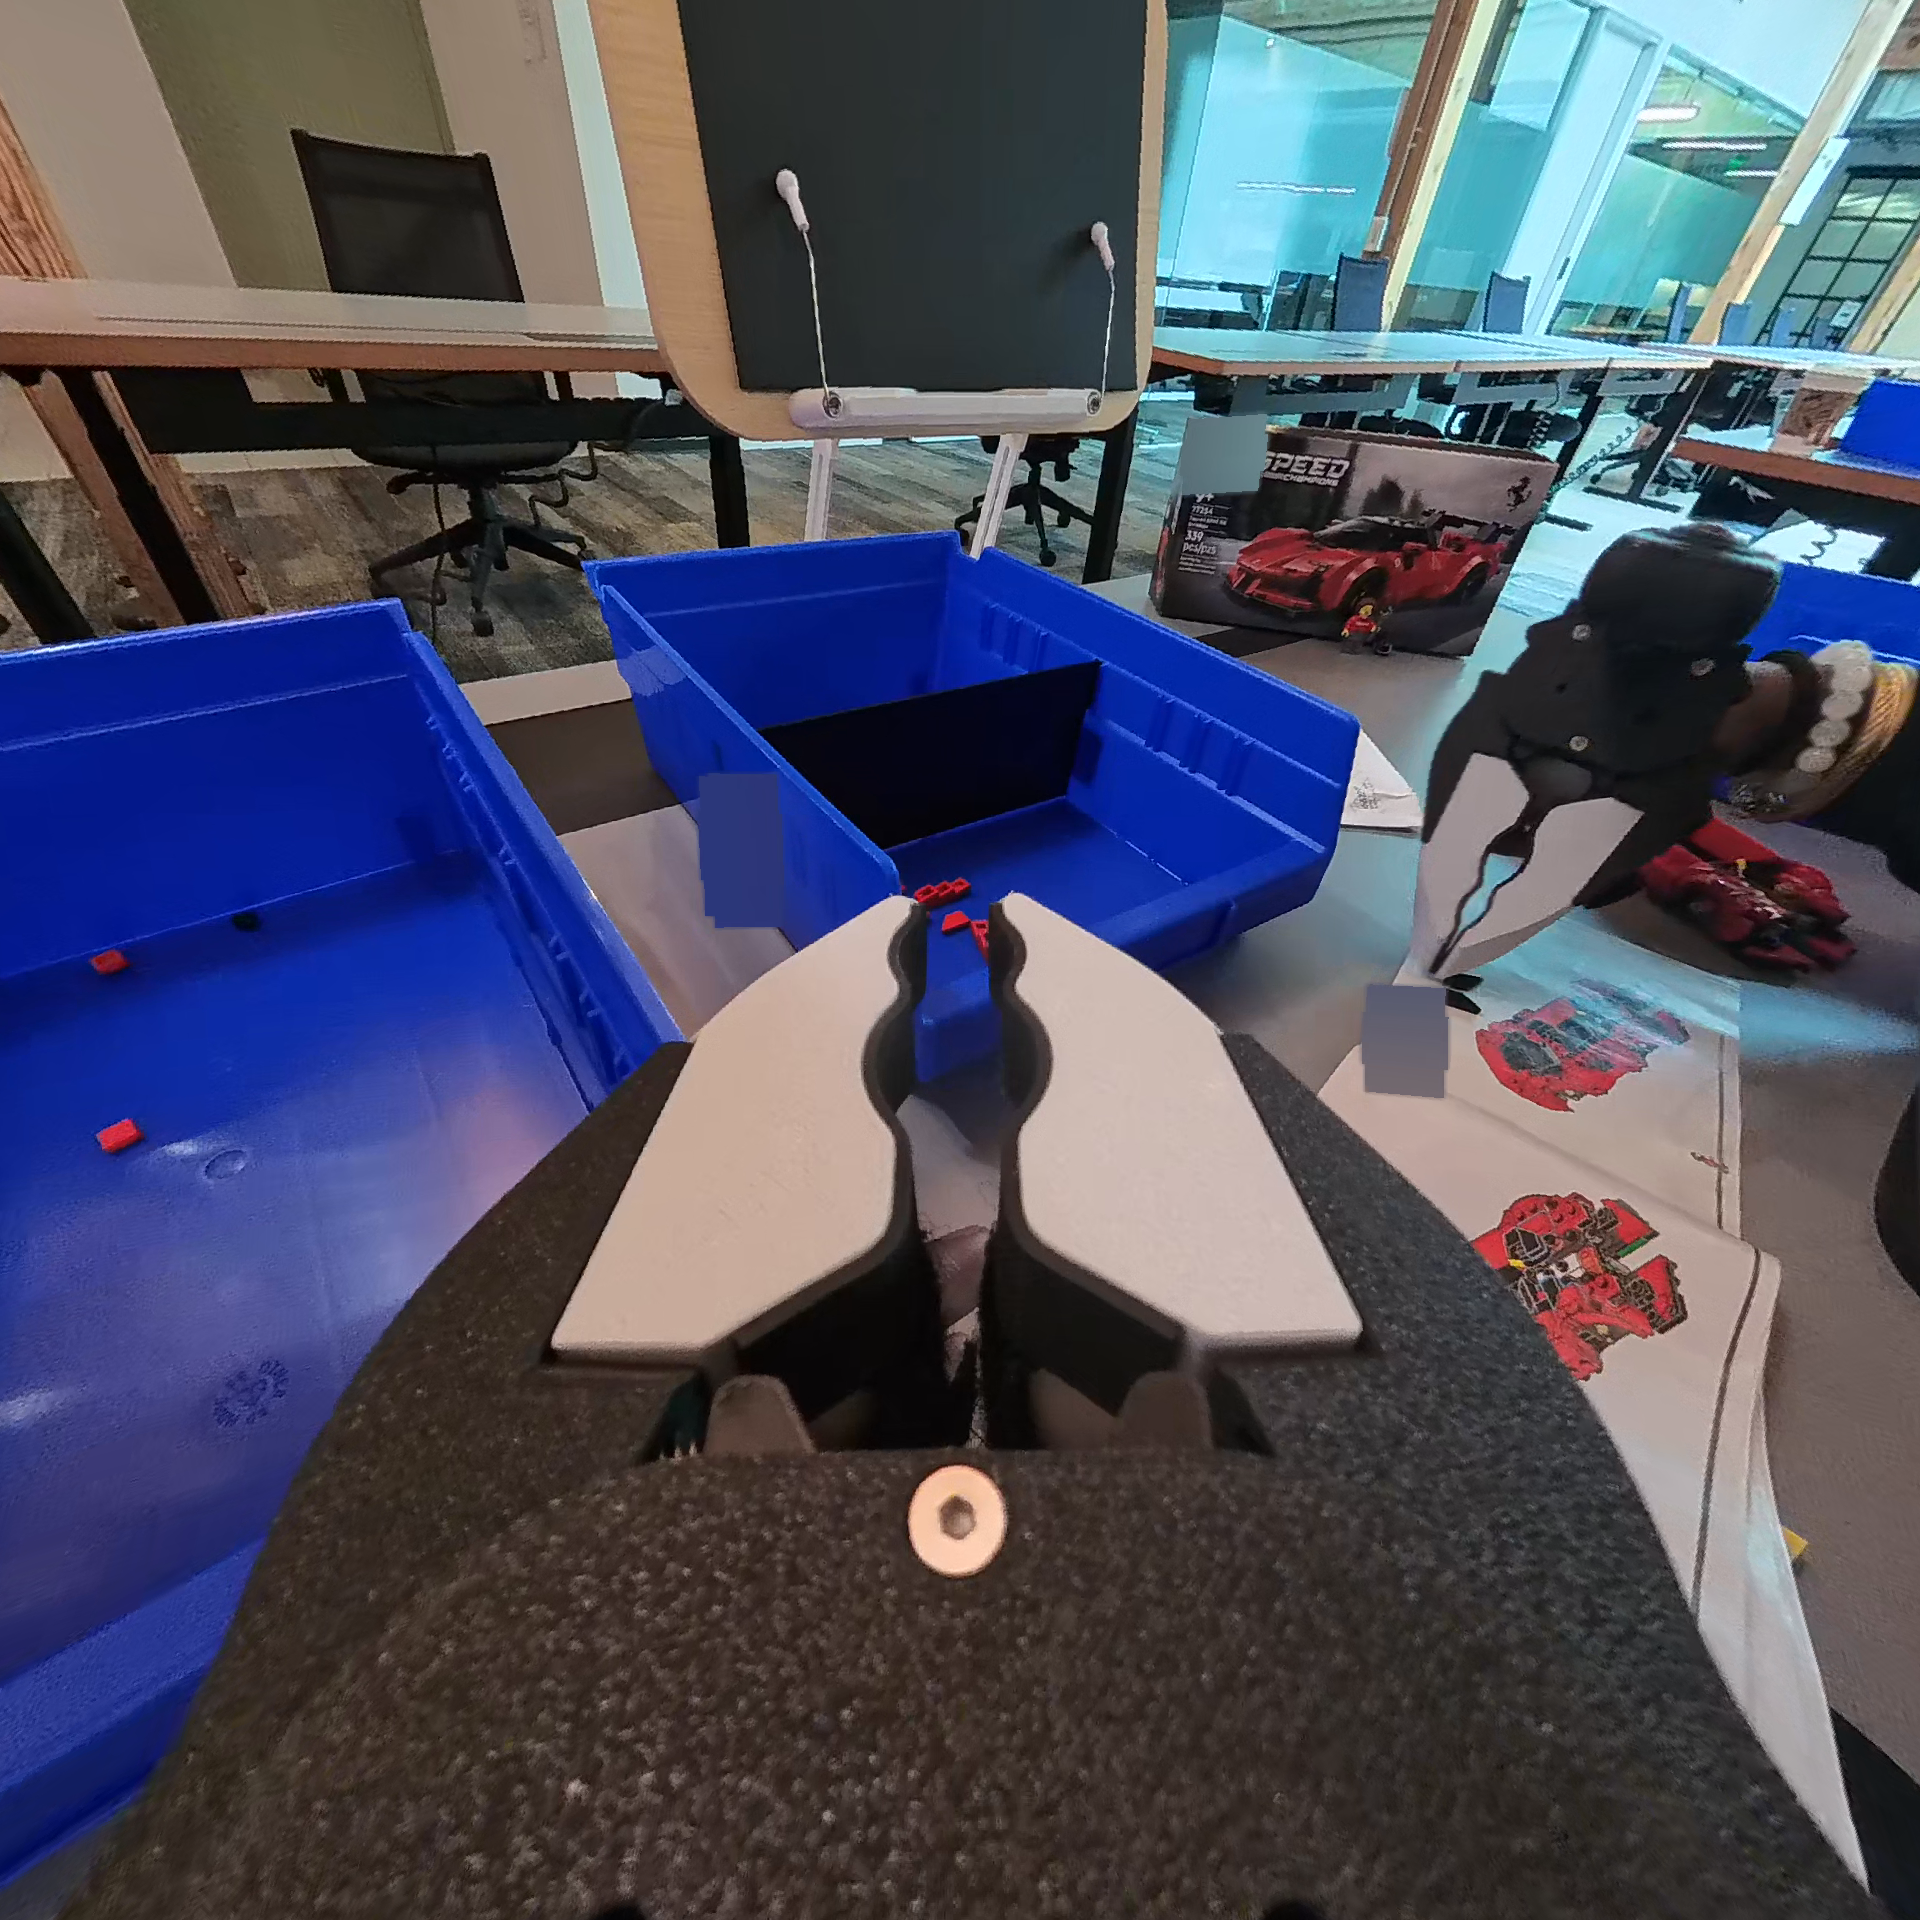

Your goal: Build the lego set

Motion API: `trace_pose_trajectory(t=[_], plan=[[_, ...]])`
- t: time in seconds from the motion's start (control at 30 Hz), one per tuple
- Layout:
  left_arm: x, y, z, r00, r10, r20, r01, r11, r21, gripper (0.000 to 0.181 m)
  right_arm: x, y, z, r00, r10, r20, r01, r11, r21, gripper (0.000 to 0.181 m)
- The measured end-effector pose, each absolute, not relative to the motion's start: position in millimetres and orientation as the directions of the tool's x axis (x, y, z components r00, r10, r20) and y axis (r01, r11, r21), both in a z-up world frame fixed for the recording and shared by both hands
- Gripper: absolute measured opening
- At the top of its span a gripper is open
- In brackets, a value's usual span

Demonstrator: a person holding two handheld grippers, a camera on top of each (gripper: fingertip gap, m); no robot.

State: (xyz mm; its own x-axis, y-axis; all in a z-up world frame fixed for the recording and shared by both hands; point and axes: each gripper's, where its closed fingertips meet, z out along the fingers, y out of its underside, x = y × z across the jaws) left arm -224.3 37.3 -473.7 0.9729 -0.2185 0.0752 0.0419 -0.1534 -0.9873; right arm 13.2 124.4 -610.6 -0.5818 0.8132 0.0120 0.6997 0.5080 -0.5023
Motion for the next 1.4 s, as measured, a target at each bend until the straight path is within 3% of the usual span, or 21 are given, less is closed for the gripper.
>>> trace_pose_trajectory(t=[0.3,0.97,1.07,1.17,1.4], plan=[[-224.1,37.7,-473.0,0.972,-0.22,0.076,0.043,-0.15,-0.988,0.01,28.5,131.3,-603.9,-0.474,0.88,-0.022,0.757,0.395,-0.52,0.0],[-222.5,37.2,-470.1,0.971,-0.227,0.072,0.041,-0.138,-0.99,0.01,30.6,109.9,-600.9,-0.422,0.906,0.003,0.766,0.359,-0.533,0.001],[-222.0,37.2,-470.2,0.971,-0.229,0.072,0.041,-0.138,-0.99,0.011,21.2,110.6,-599.2,-0.443,0.893,0.082,0.736,0.414,-0.536,0.021],[-221.2,36.9,-469.3,0.97,-0.231,0.07,0.04,-0.135,-0.99,0.011,14.5,103.7,-601.1,-0.488,0.872,0.035,0.72,0.425,-0.548,0.036],[-221.1,36.1,-467.8,0.971,-0.23,0.07,0.041,-0.129,-0.991,0.011,15.7,100.4,-608.5,-0.51,0.859,-0.03,0.742,0.423,-0.52,0.034]])
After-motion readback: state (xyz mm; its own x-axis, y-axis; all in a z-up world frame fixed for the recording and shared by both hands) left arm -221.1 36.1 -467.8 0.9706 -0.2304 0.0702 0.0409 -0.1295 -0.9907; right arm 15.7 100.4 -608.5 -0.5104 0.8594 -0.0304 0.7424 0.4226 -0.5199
